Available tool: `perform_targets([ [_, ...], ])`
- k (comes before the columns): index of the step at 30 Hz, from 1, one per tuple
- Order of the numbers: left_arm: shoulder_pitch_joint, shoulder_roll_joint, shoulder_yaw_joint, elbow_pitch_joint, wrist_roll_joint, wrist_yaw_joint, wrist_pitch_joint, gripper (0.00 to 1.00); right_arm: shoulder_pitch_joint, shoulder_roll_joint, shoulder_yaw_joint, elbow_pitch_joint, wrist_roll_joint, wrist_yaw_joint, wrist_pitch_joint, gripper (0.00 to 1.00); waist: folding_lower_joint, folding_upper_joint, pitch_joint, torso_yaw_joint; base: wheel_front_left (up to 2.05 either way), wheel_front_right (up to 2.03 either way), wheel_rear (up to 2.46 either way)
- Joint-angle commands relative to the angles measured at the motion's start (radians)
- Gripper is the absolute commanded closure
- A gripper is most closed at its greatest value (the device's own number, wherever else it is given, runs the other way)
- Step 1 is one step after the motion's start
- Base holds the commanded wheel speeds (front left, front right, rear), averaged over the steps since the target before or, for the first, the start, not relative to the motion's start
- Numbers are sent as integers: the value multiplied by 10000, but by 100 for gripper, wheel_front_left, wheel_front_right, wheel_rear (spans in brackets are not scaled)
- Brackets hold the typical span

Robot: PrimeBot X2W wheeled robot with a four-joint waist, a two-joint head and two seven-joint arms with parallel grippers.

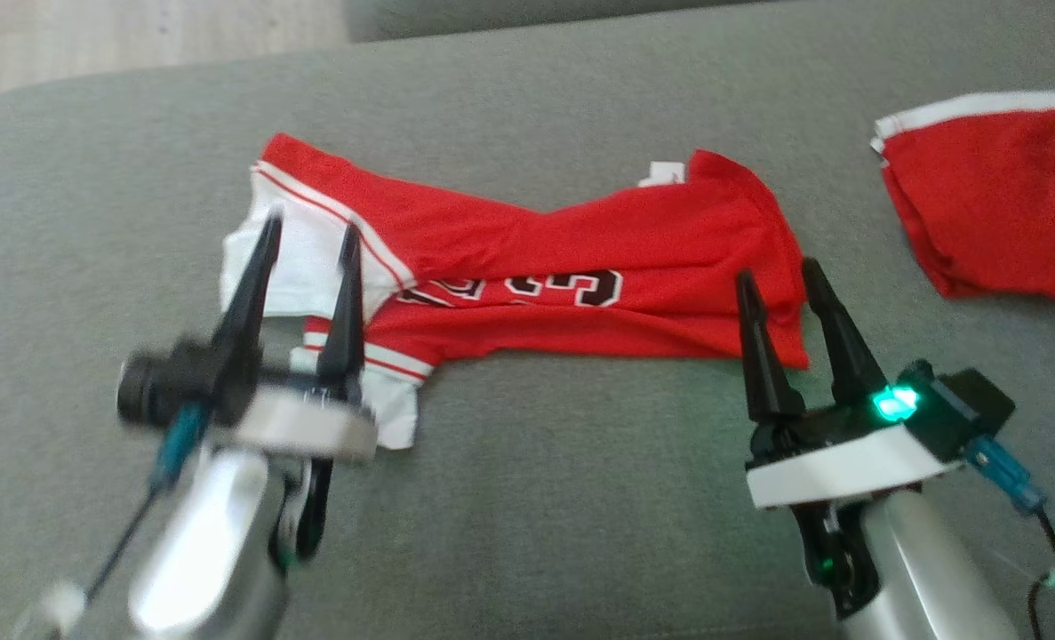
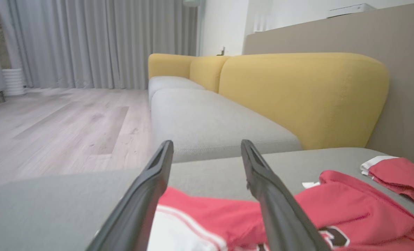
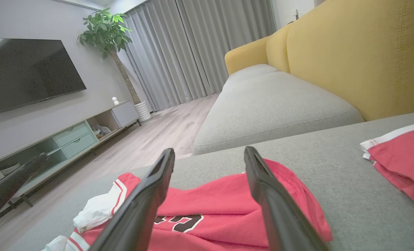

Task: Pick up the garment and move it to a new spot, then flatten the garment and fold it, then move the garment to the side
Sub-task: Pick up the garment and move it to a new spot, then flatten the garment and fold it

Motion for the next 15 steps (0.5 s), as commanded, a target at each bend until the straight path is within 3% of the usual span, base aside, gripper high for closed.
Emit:
perform_targets([
  [1,319,245,576,-521,67,69,-51,0,19,-16,128,-260,-49,-7,-109,0,2,0,-351,389,0,0,0],
  [8,2682,-207,1723,-1642,351,141,-51,0,283,-16,14,-208,-182,-7,-109,0,2,0,-430,862,0,0,0],
  [15,2552,-340,2092,-1489,973,-193,-51,0,154,-16,82,-273,-228,-7,-109,0,2,0,-129,821,0,0,0],
])
